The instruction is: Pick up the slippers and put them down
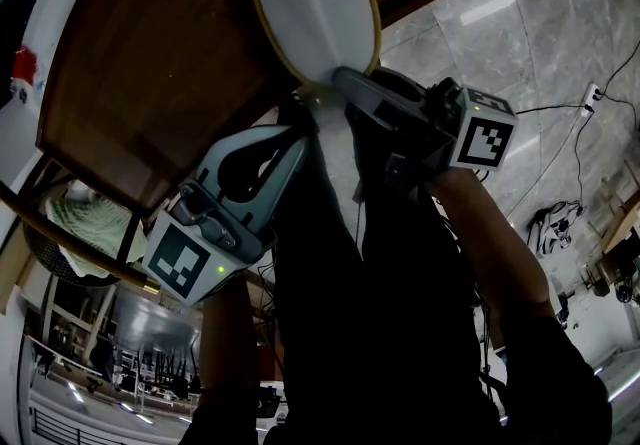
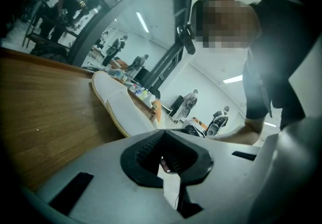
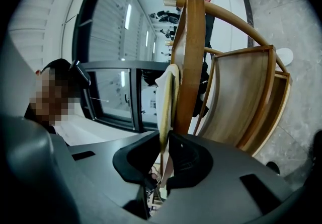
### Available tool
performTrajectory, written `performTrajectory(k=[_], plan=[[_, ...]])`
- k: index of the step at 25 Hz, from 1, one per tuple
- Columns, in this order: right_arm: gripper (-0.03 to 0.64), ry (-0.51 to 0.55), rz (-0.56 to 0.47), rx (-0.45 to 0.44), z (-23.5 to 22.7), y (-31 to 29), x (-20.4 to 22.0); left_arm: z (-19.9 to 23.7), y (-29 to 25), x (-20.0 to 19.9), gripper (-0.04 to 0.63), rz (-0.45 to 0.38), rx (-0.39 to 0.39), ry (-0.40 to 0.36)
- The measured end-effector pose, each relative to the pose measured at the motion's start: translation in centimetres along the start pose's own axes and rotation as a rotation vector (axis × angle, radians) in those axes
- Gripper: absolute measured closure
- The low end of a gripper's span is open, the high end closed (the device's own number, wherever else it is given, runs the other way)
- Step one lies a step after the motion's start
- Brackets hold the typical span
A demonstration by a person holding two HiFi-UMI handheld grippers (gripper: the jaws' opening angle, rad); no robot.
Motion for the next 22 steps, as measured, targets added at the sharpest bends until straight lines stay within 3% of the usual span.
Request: performTrajectory(k=[13, 19, 22], plan=[[0.563, 0.038, -0.03, -0.033, 2.3, -0.2, -0.6, -0.1, 0.7, -1.0, 0.584, -0.024, -0.014, -0.021], [0.565, 0.118, -0.025, -0.084, 6.9, -0.5, -0.6, -1.0, 2.0, -4.3, 0.584, -0.054, -0.029, -0.072], [0.565, 0.199, -0.01, -0.115, 10.6, -1.1, -0.9, -0.9, 2.9, -7.7, 0.584, -0.103, -0.051, -0.133]])
Point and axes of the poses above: the fingertips, and each gripper's own axes: y backward along the fingers, z to its left, x out of its underside, the point moved 1 cm from there along y, backward along the fingers, and after that the axes turned 12 degrees about -y, right-handed, at the moved point
